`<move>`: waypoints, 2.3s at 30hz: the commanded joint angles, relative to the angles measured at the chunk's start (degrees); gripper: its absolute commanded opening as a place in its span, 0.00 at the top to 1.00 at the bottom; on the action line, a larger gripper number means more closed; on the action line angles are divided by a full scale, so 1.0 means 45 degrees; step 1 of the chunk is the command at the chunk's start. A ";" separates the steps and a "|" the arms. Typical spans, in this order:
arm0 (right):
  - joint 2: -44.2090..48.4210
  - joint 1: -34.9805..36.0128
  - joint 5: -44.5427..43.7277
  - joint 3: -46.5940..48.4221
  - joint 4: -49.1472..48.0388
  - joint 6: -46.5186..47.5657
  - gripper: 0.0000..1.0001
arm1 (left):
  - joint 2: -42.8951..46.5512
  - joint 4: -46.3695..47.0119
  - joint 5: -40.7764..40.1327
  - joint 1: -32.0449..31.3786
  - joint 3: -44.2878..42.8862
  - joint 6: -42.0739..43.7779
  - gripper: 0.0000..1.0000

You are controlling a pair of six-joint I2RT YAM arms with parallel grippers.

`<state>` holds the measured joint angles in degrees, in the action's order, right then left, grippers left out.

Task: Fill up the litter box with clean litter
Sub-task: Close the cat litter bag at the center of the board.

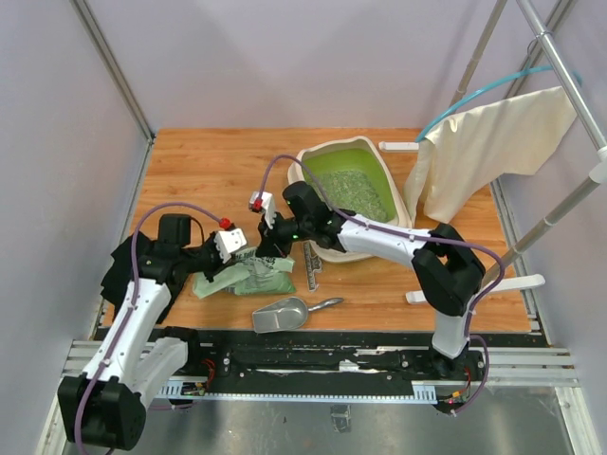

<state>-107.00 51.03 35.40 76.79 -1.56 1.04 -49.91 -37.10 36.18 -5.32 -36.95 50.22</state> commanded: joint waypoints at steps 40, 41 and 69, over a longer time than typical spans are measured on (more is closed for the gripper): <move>0.1626 -0.1703 -0.0856 -0.0791 0.5498 0.3393 0.99 | 0.0519 0.1866 0.0284 0.1676 -0.0351 -0.2125 1.00; 0.1673 -0.1684 -0.0742 -0.0786 0.5696 0.3567 0.99 | 0.0526 0.1915 0.0414 0.1716 -0.0345 -0.2156 0.99; 0.4716 -0.0837 -0.4436 -0.2887 0.4464 -0.2944 0.54 | 0.0059 0.3069 -0.0162 0.1789 -0.0386 -0.3556 0.73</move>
<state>-86.04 46.33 17.45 67.44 20.95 3.97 -50.11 -32.18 36.38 2.17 -35.68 38.46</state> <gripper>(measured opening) 0.394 0.145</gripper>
